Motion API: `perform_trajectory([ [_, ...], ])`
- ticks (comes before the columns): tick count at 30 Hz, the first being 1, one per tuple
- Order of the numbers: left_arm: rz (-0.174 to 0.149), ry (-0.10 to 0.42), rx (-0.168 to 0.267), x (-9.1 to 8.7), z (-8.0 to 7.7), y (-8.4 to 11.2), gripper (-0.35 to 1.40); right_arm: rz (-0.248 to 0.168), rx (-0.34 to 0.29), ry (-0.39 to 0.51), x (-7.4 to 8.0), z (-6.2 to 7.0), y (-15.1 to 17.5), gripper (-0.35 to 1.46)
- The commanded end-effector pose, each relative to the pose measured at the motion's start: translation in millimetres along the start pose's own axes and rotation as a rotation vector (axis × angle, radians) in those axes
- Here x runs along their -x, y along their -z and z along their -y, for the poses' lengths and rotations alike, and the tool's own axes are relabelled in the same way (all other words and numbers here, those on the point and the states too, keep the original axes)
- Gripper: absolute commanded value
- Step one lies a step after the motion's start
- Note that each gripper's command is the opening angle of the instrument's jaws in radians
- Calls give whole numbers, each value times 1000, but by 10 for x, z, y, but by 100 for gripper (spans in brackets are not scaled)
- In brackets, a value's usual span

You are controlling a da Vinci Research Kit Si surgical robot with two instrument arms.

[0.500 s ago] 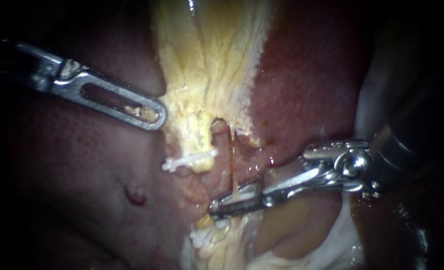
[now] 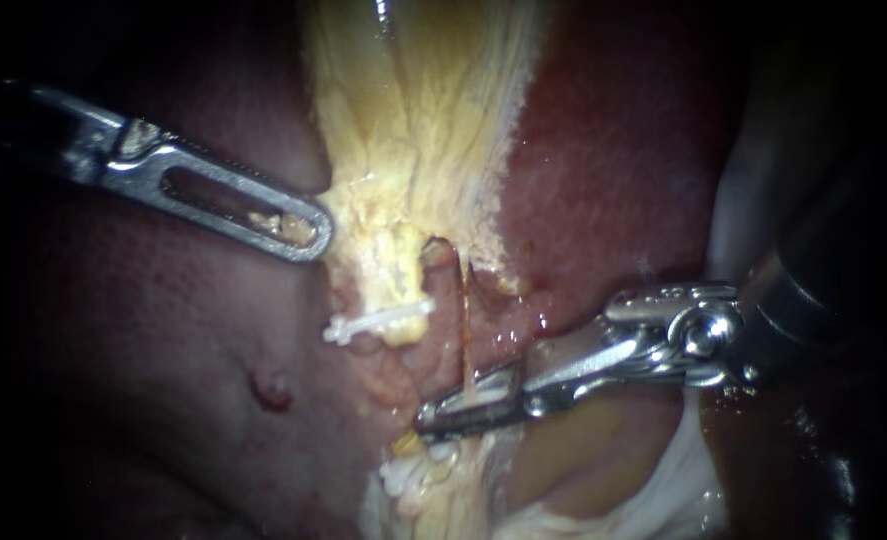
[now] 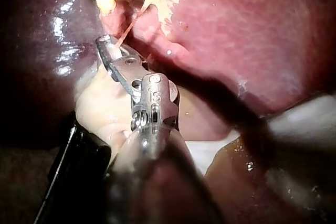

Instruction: Going back second clip right tube

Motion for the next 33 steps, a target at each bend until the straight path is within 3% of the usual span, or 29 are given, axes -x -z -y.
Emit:
perform_trajectory([
  [1,0,0,0,0,-1,-1,-35,-29,6,0,3,-2,1,24],
  [3,0,0,0,0,-1,-1,-35,-68,24,-1,0,-3,-3,42],
  [5,0,0,0,0,-1,-1,-35,-84,58,8,-2,-6,-7,48],
  [13,0,0,0,-1,-2,-2,-35,-81,100,138,8,-16,-1,50],
  [19,0,-1,0,-1,-2,-1,-35,-82,146,281,18,-20,29,50],
  [26,-1,-1,0,-1,-2,-1,-35,-80,179,405,12,-10,78,50],
  [33,-1,-1,-1,-1,-3,-1,-35,-81,213,457,-1,4,115,50],
])
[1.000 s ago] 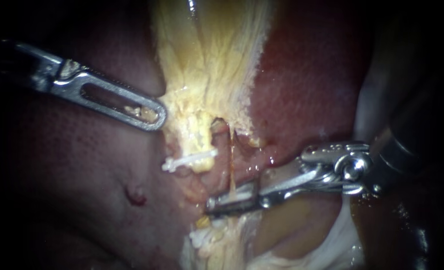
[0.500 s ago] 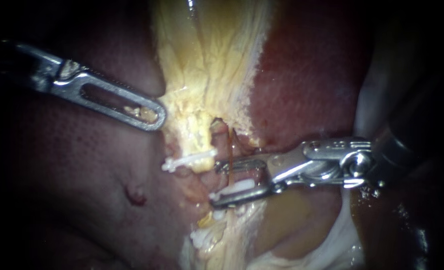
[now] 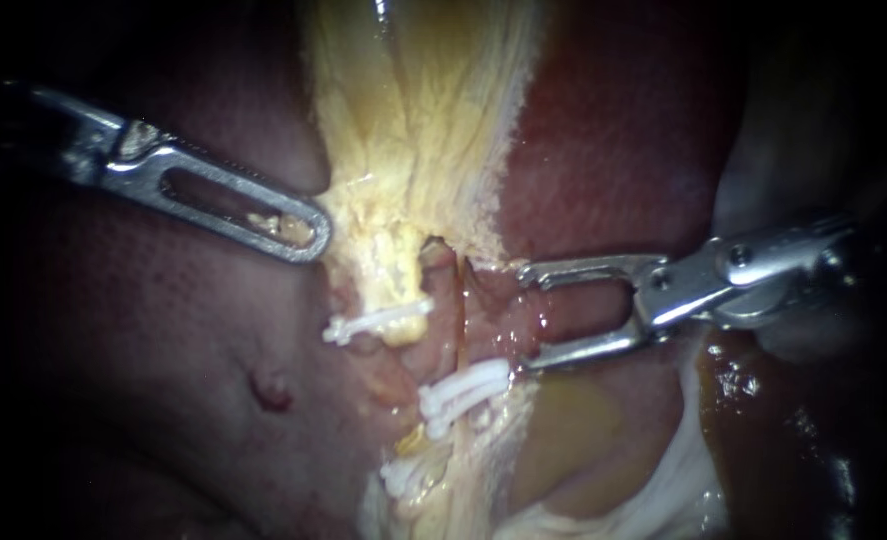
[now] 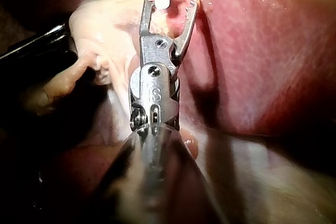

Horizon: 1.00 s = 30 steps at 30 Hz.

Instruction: Going back second clip right tube

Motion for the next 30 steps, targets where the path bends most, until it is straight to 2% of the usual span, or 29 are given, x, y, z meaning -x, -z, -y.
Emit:
perform_trajectory([
  [1,0,0,-1,0,-1,0,-35,1,2,3,-2,0,3,50],
  [10,5,-5,7,-6,-9,-14,-35,4,1,23,-7,3,12,50],
  [23,0,-15,4,-9,-29,-80,-35,4,0,23,-8,5,13,50],
  [30,-16,-22,16,-12,-51,-90,-35,4,0,29,-10,7,13,50],
])
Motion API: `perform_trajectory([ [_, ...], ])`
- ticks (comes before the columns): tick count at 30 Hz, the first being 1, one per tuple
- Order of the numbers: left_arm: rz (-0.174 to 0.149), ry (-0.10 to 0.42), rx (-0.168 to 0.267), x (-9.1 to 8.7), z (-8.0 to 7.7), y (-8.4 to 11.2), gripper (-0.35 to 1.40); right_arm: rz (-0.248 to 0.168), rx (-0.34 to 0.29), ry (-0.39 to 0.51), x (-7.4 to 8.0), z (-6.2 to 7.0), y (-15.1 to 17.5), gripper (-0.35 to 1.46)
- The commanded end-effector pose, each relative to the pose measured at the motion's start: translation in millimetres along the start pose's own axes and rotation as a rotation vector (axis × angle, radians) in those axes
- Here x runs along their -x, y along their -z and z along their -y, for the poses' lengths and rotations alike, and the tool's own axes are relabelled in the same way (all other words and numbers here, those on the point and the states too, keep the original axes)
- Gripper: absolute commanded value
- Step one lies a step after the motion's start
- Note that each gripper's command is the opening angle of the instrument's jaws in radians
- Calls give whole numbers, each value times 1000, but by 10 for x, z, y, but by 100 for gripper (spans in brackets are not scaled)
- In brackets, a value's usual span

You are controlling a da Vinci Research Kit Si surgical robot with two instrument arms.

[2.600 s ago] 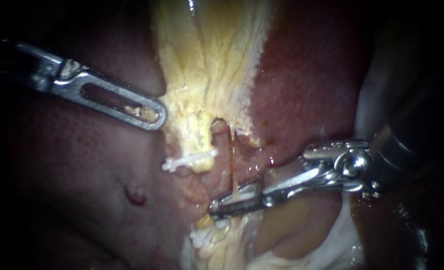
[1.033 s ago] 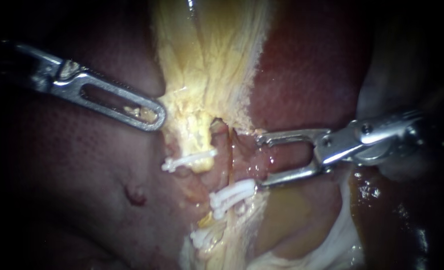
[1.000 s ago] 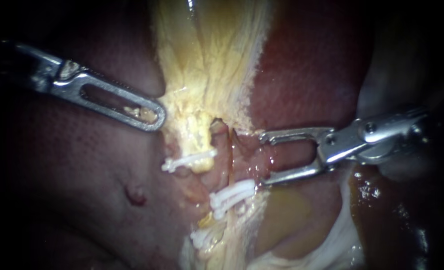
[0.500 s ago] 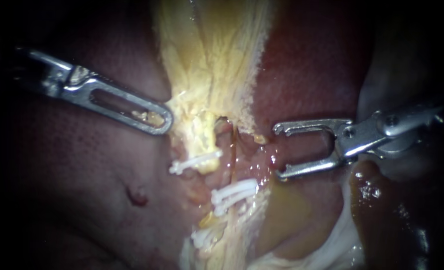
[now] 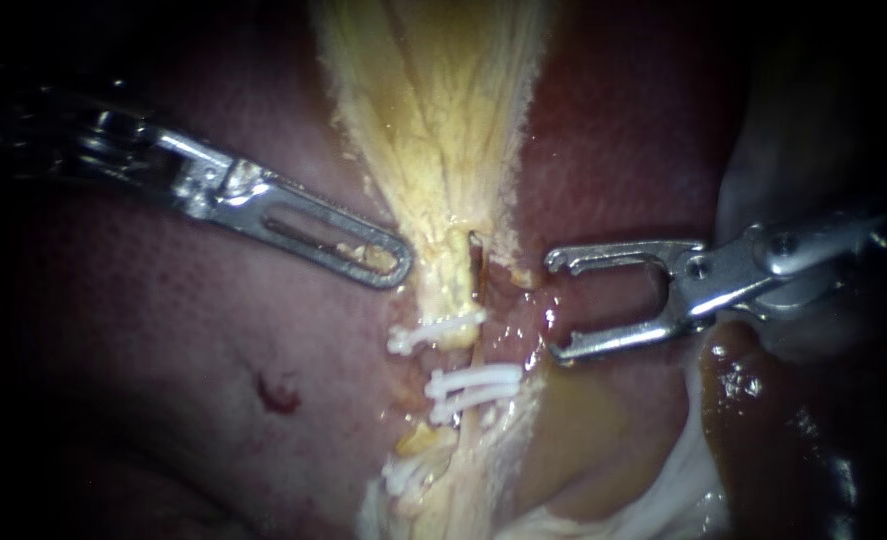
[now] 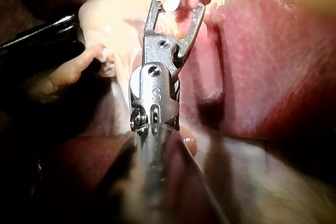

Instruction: Going back second clip right tube

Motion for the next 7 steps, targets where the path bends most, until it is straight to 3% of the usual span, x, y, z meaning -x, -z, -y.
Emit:
perform_trajectory([
  [1,-2,0,-1,0,-1,0,-35,0,0,0,0,0,0,50],
  [7,-1,0,0,0,1,0,-35,1,3,0,-1,0,0,50],
])
